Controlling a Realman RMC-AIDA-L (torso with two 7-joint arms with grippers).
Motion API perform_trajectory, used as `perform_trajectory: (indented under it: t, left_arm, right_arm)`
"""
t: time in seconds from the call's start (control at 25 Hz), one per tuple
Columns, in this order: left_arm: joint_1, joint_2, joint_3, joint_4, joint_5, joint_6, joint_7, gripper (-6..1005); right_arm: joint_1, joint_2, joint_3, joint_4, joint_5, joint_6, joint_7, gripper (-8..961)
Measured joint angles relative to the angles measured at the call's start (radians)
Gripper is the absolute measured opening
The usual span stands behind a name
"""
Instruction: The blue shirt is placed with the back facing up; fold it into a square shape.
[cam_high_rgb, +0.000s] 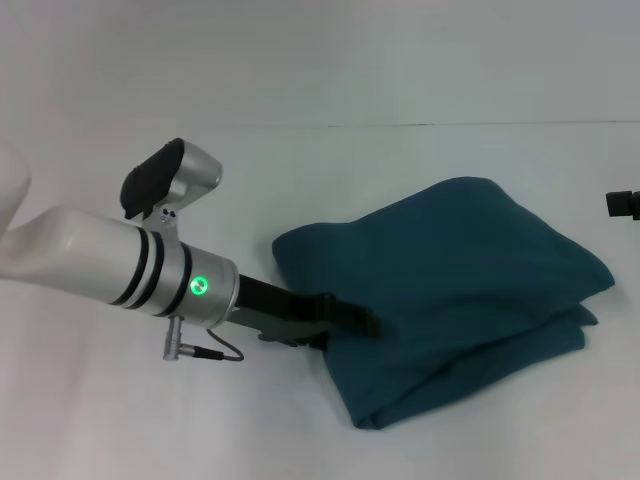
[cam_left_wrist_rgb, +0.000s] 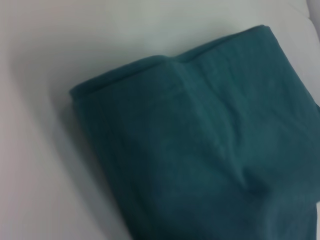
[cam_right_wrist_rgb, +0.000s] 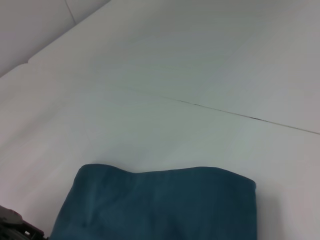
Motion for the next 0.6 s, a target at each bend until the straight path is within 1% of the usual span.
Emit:
perform_trajectory:
  t: [0.24,0.44,0.6]
  left_arm:
    - [-0.012,-0.010,-0.001,0.010,-0.007,0.008,0.032,844]
    - [-0.018,-0.011,0.001,0.010,-0.006,0.010,0.034,675]
    - [-0.026,-0.013,0.006,0.009,-0.005,0.011,0.033,570]
  right_arm:
    - [-0.001,0.003,0.000,-0.004,0.000,0.001,-0.001,940]
    - [-0.001,0.008,0.000,-0.005,-0.001,0.004,-0.002,940]
    - [-0.001,0.011,0.001,-0.005,-0.001,0.007,-0.010,940]
